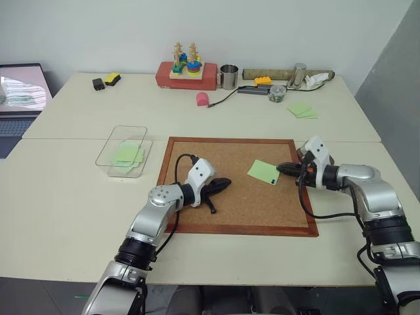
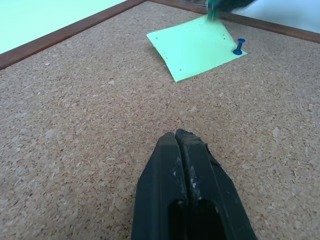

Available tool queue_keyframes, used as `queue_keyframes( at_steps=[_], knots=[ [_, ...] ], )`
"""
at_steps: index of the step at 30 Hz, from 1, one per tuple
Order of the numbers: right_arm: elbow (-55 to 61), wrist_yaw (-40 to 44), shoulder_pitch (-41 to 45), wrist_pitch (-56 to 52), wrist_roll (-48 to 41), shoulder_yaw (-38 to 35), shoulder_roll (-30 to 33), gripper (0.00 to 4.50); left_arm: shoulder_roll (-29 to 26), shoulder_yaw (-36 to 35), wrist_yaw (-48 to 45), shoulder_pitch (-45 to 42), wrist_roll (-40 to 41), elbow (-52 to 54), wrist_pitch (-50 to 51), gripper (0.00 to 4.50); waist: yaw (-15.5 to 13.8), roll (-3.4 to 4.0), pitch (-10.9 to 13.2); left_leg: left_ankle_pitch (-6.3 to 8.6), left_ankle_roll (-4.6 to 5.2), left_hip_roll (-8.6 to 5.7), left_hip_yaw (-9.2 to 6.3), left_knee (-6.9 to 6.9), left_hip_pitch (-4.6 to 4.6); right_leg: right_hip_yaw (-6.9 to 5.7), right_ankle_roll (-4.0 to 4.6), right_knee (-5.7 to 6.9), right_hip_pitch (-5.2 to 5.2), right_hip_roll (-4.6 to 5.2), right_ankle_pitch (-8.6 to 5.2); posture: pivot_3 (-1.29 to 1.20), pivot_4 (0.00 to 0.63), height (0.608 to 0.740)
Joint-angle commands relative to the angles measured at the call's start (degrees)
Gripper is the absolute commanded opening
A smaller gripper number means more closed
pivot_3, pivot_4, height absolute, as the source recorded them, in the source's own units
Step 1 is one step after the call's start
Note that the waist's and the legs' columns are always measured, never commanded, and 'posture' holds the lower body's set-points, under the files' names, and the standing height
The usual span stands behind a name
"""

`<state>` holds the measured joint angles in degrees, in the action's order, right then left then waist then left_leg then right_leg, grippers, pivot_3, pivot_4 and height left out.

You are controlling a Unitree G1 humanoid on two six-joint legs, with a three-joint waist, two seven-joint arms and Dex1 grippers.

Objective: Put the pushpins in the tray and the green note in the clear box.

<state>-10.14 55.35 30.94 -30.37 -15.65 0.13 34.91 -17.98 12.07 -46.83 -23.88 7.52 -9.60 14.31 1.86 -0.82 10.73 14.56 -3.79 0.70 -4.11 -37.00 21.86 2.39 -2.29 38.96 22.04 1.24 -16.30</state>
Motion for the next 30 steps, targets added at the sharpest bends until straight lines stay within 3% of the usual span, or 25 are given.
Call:
queue_keyframes(
  at_steps=[1, 6, 14, 22, 30],
  knots=[
    [3.76, 0.33, 0.42, -2.02, -3.07, -2.77, 1.32, 0.06, -0.41, 2.54, -0.65, 2.25, -1.65, -2.1, 1.25, 0.0, 0.0, 0.0, 0.0, 0.0, 0.0, 0.0, 0.01, 0.0, 0.0, 0.01, 0.0, 0.0, 0.0, 0.0, 0.0, 0.0, 0.15, 0.74],
    [3.88, -0.3, 0.41, -2.11, -3.49, -4.19, 2.67, 0.06, -0.4, 2.56, -0.59, 2.22, -1.7, -2.11, 1.28, 0.0, 0.01, 0.0, 0.0, 0.0, 0.0, 0.0, 0.01, 0.0, 0.0, 0.01, 0.0, 0.0, 0.0, 0.0, 0.0, 0.0, 0.15, 0.74],
    [-7.82, -7.36, 3.19, 8.75, 7.7, -1.48, 8.48, 0.06, -0.3, 2.9, -0.7, 2.36, -1.79, -2.29, 0.99, 0.0, 0.11, 0.02, -0.01, 0.0, 0.0, 0.0, 0.05, 0.02, -0.03, 0.04, 0.0, -0.02, 0.0, -0.01, 0.0, 0.0, 0.15, 0.74],
    [-16.99, -10.87, 5.97, 14.26, 13.88, 1.09, 8.22, 0.06, -0.01, 3.18, -0.72, 2.06, -1.91, -2.55, 0.73, 0.0, 0.03, 0.04, -0.02, 0.0, 0.0, -0.01, 0.1, 0.01, -0.04, 0.08, 0.0, -0.01, 0.0, 0.0, 0.0, 0.0, 0.15, 0.74],
    [-20.52, -10.87, 7.39, 15.92, 15.04, 1.06, 7.82, 1.72, -0.25, 2.94, -0.61, 2.51, -2.05, -2.18, 0.72, 0.0, 0.02, 0.04, -0.02, 0.0, 0.0, 0.0, 0.1, 0.02, -0.04, 0.08, 0.0, -0.01, 0.0, 0.0, 0.0, 0.0, 0.15, 0.74]
  ],
)
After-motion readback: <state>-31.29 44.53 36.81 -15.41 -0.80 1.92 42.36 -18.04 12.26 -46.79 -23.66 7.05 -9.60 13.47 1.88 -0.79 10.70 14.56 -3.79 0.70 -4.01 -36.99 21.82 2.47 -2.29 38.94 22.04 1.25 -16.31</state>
